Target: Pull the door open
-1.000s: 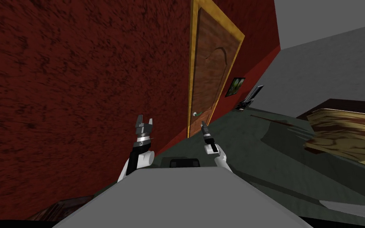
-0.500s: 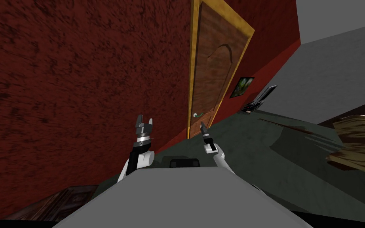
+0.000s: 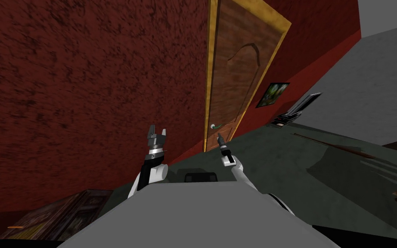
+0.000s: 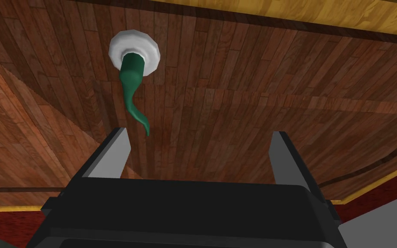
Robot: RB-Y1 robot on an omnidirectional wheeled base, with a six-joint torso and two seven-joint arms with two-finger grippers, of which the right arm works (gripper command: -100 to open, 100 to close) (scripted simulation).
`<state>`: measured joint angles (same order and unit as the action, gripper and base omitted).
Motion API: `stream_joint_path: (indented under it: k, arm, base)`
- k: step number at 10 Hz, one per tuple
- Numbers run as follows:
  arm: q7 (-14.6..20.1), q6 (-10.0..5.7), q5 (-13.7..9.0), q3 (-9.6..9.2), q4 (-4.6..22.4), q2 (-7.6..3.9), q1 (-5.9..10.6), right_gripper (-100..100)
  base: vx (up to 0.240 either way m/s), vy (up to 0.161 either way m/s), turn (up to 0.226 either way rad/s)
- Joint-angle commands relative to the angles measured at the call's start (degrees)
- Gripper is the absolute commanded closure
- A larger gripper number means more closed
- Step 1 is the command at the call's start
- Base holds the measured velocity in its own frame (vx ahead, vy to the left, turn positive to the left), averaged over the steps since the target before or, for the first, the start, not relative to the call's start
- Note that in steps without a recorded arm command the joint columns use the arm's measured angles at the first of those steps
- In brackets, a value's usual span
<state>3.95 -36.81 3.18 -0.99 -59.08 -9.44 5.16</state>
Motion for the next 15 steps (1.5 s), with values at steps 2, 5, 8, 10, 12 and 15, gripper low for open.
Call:
stream_joint_path:
  k: [2, 5, 8, 10, 12, 15]
  arm:
    - [0.66, -0.81, -0.17, -0.12, 4.34, -0.37, 2.13, -100]
    - [1.3, -1.51, -0.33, -0.27, 8.54, -0.7, 4.19, -100]
    - [1.92, -2.19, -0.49, -0.41, 12.57, -1.01, 6.17, -100]
    - [2.29, -2.6, -0.58, -0.49, 14.98, -1.19, 7.36, -100]
    - [2.66, -3.01, -0.68, -0.57, 17.39, -1.37, 8.54, -100]
    - [3.27, -3.67, -0.83, -0.71, 21.33, -1.64, 10.48, -100]
  base:
    - [0.022, -0.126, 0.136]
    - [0.023, -0.123, 0.114]
    - [0.02, -0.12, 0.127]
    - [0.012, -0.113, 0.113]
    - [0.028, -0.109, 0.11]
    - [0.015, -0.123, 0.112]
